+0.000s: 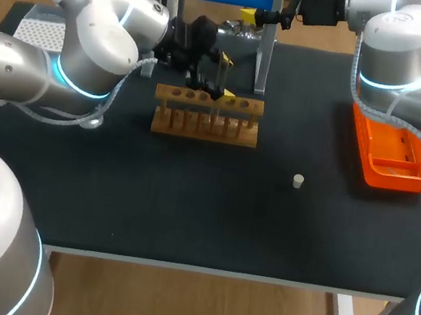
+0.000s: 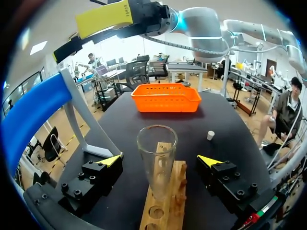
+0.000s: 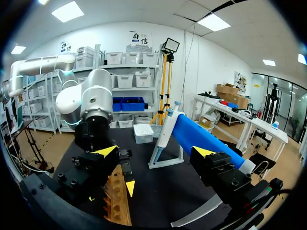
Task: Invert the test tube, pick up the pipette, mount the tip to pipette, aspirate from beaker and dispense into the tube, eject the tip, return the pipette, and cap with the stopper.
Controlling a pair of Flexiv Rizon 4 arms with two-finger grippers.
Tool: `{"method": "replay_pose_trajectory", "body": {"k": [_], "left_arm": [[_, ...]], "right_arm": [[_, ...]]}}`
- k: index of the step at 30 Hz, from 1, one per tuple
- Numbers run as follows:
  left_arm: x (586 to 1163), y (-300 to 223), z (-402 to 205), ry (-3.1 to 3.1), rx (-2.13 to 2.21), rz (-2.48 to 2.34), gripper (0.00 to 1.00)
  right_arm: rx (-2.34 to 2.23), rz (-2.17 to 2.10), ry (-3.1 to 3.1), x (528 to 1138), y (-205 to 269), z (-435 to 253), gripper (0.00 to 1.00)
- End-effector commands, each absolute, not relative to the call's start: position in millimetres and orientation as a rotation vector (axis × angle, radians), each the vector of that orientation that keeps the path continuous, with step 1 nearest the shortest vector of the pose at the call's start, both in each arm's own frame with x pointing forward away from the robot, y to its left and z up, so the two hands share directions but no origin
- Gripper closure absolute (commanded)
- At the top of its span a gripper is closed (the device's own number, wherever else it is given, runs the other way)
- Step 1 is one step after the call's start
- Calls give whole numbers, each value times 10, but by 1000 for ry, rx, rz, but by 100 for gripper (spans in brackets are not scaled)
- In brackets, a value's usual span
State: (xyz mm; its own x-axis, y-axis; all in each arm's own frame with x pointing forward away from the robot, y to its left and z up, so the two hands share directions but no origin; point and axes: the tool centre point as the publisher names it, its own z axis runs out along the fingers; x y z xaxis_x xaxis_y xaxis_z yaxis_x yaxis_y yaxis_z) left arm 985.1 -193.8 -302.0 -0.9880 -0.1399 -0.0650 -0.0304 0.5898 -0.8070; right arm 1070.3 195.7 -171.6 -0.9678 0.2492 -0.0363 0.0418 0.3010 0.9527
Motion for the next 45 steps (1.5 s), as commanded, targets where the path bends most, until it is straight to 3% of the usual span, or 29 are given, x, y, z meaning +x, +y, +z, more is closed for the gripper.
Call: {"method": "replay_pose_trajectory", "body": {"k": [1, 31, 45], "left_arm": [[9847, -1929, -2987, 2700, -141, -1355, 0], [9835, -1936, -2979, 2731, -136, -1364, 0], [9835, -1936, -2979, 2731, -136, -1364, 0]], "right_arm": [[269, 1738, 2387, 10701, 1947, -1712, 0], [269, 1738, 2387, 10701, 1947, -1712, 0], [494, 1580, 2296, 9894, 850, -1662, 0]]}}
